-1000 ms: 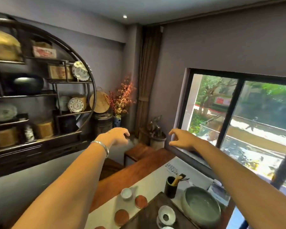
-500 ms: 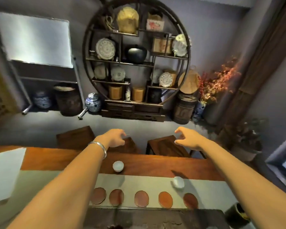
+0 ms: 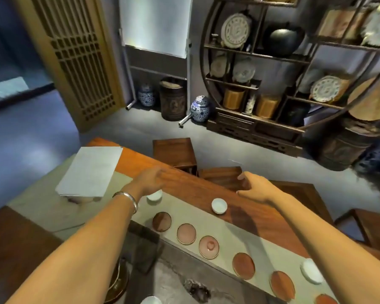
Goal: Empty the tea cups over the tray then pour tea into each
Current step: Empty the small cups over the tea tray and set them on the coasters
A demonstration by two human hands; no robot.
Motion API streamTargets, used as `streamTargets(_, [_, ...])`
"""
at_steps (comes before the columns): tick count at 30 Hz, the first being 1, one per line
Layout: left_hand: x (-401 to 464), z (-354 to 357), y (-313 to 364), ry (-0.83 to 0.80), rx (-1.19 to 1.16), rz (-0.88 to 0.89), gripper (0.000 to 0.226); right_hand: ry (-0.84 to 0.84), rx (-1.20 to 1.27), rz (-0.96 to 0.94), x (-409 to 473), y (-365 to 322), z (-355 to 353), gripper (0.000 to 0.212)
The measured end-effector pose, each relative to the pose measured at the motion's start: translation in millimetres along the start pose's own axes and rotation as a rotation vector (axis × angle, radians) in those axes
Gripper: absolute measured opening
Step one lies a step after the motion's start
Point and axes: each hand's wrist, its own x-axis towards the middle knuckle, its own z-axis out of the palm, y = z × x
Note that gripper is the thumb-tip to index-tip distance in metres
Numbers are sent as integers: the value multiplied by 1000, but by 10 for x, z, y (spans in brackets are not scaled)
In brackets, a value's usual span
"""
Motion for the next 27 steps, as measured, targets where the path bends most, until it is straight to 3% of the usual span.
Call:
streamTargets(4, [34, 115, -510, 175, -86, -56, 55, -51, 1, 32, 295, -27, 378, 62])
streamTargets(8, [225, 315, -965, 115, -35, -165, 78, -77, 3, 88, 514, -8, 740, 66])
streamTargets(12, [421, 543, -1254, 71, -31, -203, 79, -84, -52, 108, 651, 57, 1046, 67])
streamTargets(20, [675, 873, -1514, 27, -46, -267, 106, -127, -38, 202, 938, 167, 1440, 80])
streamTargets(27, [786, 964, -1613, 73, -16, -252, 88, -98, -45, 215, 1106, 123, 1675, 69])
